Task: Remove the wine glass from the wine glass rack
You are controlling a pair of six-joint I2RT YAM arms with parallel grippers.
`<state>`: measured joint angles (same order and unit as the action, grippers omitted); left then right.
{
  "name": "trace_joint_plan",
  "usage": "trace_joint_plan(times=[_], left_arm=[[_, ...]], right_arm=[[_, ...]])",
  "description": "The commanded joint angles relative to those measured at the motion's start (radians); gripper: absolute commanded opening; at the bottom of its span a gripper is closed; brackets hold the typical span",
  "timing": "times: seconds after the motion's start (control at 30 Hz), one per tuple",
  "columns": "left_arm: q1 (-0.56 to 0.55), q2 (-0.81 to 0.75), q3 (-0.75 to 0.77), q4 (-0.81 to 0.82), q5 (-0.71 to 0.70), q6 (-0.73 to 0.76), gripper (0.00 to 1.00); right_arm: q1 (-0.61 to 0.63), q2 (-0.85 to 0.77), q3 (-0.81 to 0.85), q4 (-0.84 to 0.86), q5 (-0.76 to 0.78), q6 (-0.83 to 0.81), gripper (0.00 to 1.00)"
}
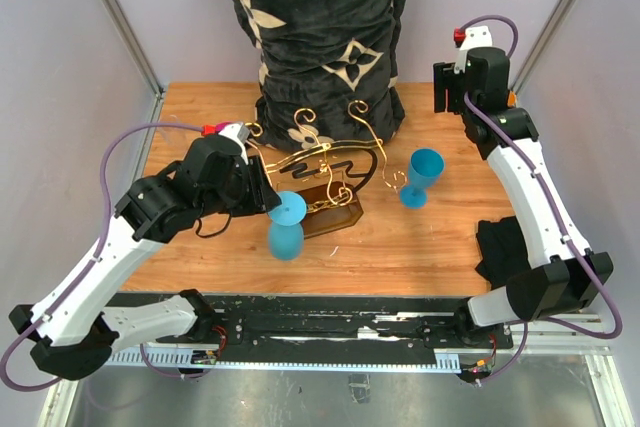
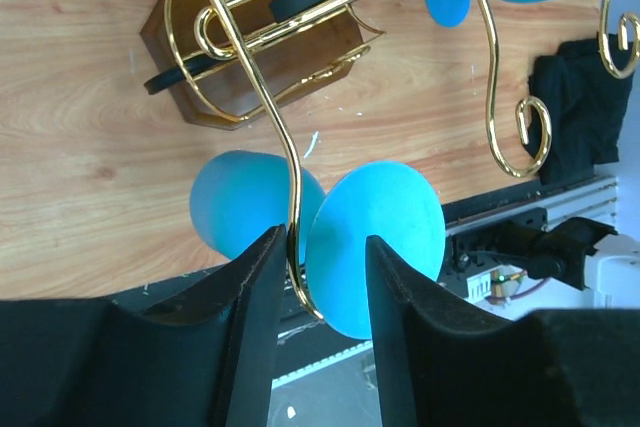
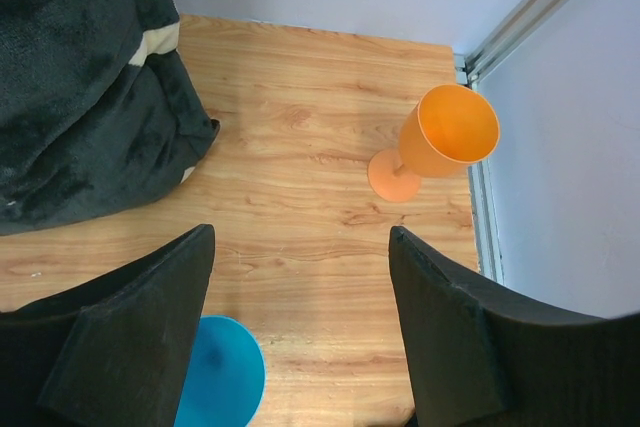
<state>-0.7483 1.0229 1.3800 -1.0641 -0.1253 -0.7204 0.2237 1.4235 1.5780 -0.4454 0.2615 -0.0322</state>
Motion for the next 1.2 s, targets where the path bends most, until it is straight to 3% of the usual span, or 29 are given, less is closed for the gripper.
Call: trace_joint_plan(times=[0.0,0.77,1.17], left_arm=[[0.004,-0.026,0.007,0.020,0.054,-0.024,0.40],[0.004,-0.069,-0.041,0.049,0.097,-0.044,0.45],[0.004,-0.100,-0.102,0.132,0.237,-0.090,0.41]], right_arm=[[0.003,-0.033,-0.010,0.027,0.012,0.007,0.71],[0.003,-0.072,-0.051,0.040,0.033,-0.001,0.71],[0.002,-0.085,-0.065,0.045,0.045,-0.002,0.72]])
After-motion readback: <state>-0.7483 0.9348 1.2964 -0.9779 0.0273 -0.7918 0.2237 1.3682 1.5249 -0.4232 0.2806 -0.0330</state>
